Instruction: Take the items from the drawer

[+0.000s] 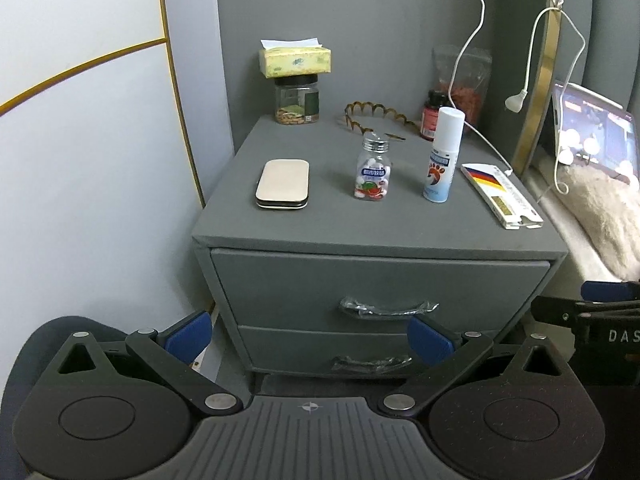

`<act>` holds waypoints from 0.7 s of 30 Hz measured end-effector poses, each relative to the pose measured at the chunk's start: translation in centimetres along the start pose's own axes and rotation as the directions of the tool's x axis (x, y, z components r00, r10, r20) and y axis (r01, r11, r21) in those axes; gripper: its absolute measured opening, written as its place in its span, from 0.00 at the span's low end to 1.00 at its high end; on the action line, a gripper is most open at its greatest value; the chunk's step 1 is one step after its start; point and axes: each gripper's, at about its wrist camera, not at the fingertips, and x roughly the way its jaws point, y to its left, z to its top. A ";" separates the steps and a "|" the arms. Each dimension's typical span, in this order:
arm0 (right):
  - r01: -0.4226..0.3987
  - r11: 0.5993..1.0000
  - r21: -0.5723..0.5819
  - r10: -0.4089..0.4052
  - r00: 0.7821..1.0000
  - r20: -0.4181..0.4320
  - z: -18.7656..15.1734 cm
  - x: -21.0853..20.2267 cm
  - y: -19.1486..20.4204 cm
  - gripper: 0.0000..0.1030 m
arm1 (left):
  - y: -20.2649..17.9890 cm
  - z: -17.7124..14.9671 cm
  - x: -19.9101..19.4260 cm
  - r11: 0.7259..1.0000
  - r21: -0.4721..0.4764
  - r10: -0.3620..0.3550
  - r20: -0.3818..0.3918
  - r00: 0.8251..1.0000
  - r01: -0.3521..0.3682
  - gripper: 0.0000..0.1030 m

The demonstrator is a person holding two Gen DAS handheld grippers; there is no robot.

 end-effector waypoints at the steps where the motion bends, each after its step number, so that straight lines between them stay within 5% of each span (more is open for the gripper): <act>1: -0.002 1.000 -0.003 0.002 1.000 0.003 0.0 -0.1 0.1 0.82 | -0.1 0.0 0.0 1.000 0.002 0.005 0.000 1.000 -0.005 1.00; 21: -0.009 1.000 0.013 0.009 1.000 0.002 0.1 -0.1 -0.3 0.82 | -0.4 -0.2 0.1 1.000 0.008 0.003 -0.002 1.000 -0.003 1.00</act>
